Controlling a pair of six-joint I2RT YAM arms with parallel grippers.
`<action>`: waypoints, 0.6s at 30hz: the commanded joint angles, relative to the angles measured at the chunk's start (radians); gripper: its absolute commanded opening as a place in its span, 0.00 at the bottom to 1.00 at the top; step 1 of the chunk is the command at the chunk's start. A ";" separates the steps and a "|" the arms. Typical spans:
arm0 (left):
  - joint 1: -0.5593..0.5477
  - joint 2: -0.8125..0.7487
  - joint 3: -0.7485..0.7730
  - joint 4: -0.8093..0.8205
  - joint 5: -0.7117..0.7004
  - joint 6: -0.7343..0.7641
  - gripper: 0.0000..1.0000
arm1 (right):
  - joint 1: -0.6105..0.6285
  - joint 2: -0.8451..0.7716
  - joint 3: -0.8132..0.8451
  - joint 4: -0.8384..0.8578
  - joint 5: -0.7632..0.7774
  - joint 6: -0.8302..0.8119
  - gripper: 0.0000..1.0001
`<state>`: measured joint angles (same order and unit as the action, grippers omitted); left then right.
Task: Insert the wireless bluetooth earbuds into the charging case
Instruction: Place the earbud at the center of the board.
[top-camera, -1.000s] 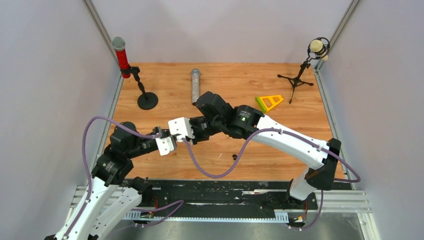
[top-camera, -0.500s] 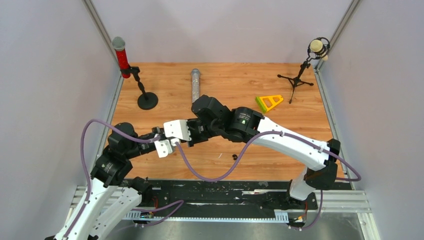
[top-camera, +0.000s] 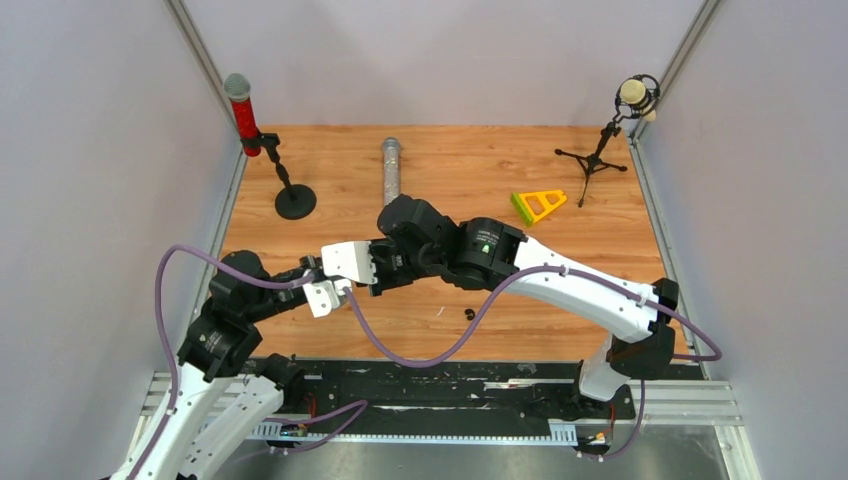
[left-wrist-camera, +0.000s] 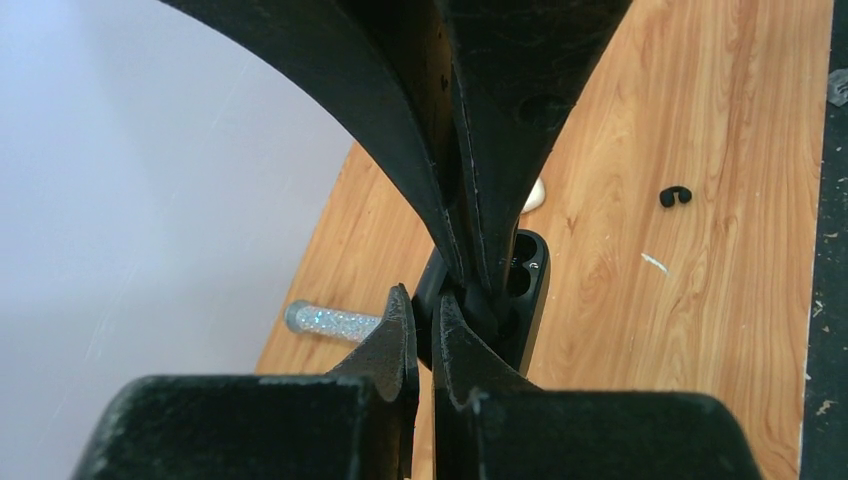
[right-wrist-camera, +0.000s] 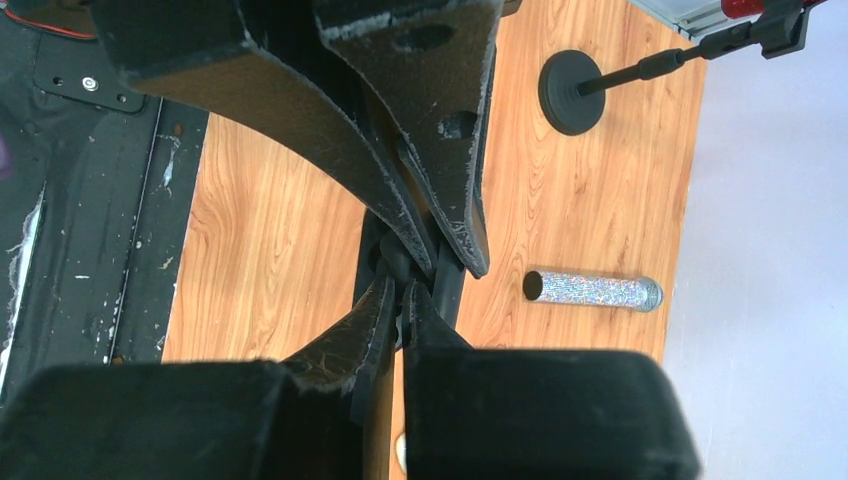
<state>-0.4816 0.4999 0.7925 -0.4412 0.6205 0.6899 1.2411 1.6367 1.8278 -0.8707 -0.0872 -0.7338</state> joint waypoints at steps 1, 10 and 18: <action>-0.008 0.013 0.004 0.101 -0.011 -0.169 0.00 | 0.063 0.077 -0.056 -0.030 0.012 -0.108 0.00; -0.007 0.014 -0.010 0.103 -0.037 -0.163 0.00 | 0.085 0.018 -0.088 -0.041 -0.076 -0.110 0.00; -0.008 0.018 -0.004 0.102 -0.065 -0.174 0.00 | 0.089 -0.005 -0.103 -0.046 -0.093 -0.102 0.00</action>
<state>-0.4915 0.4934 0.7719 -0.4305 0.6125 0.6754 1.2465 1.6070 1.7721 -0.8421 -0.1001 -0.7101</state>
